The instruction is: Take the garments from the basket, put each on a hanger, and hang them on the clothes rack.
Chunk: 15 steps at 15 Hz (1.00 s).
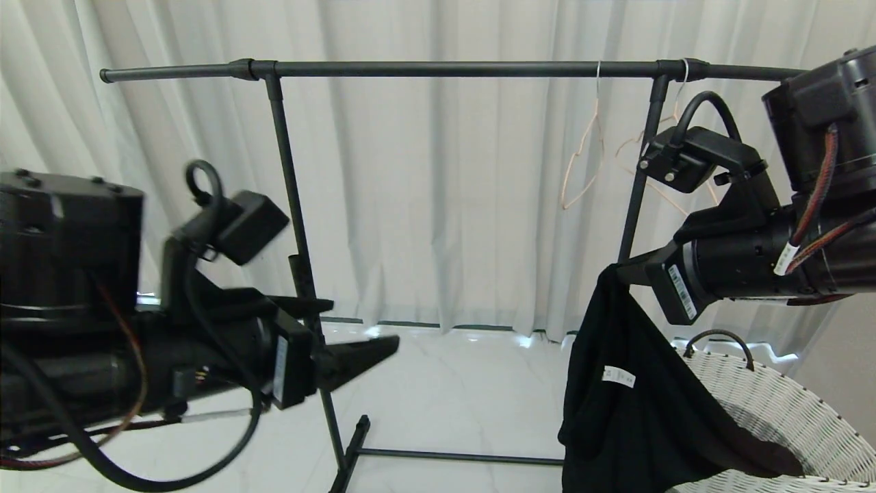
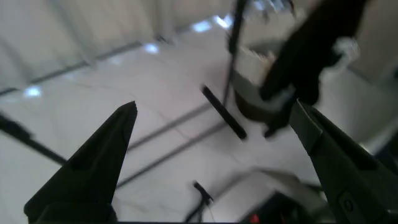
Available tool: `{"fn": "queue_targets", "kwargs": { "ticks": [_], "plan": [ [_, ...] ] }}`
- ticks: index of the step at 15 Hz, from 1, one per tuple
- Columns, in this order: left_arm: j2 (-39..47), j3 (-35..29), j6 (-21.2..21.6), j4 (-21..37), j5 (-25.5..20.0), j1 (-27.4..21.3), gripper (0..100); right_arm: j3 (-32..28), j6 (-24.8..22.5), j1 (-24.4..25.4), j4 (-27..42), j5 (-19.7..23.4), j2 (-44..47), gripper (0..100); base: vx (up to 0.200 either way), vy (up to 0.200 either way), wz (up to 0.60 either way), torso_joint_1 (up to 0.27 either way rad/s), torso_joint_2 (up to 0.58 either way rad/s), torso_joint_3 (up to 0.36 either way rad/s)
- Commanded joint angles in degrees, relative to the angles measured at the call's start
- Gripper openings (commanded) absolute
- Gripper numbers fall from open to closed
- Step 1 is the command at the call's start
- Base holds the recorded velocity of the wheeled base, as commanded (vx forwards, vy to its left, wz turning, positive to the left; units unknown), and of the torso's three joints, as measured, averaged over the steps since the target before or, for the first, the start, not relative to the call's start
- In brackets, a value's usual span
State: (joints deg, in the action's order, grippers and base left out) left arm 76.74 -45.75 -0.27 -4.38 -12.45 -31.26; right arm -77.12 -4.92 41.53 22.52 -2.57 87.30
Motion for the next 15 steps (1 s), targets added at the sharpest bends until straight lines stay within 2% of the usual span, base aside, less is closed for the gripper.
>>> {"fn": "queue_targets", "kwargs": {
  "ticks": [1,3,9,12,15],
  "plan": [
    [6.5,2.0,-0.1,-0.5,0.0,-7.4,100,-0.1,1.0,1.1,-0.5,0.1,0.7,0,0.000,0.000,0.00,0.000,0.00,0.000],
    [8.6,1.2,-0.2,-0.7,-0.1,-10.1,100,-0.1,3.5,3.0,-2.3,0.8,0.5,0,0.000,0.000,0.00,0.000,0.00,0.000],
    [18.8,-3.4,-0.2,-8.1,-0.6,-16.1,100,-0.1,4.0,6.4,-3.1,0.9,0.1,0,0.000,0.000,0.00,0.000,0.00,0.000],
    [22.6,-4.7,-0.3,-10.1,-0.8,-16.2,100,-0.1,4.0,6.9,-3.1,1.0,0.1,0,0.000,0.000,0.00,0.000,0.00,0.000],
    [23.1,-4.8,-0.3,-10.6,-4.6,-16.2,100,-0.8,4.0,7.2,-3.1,1.9,0.1,0,0.000,0.000,0.00,0.000,0.00,0.000]
  ]
}}
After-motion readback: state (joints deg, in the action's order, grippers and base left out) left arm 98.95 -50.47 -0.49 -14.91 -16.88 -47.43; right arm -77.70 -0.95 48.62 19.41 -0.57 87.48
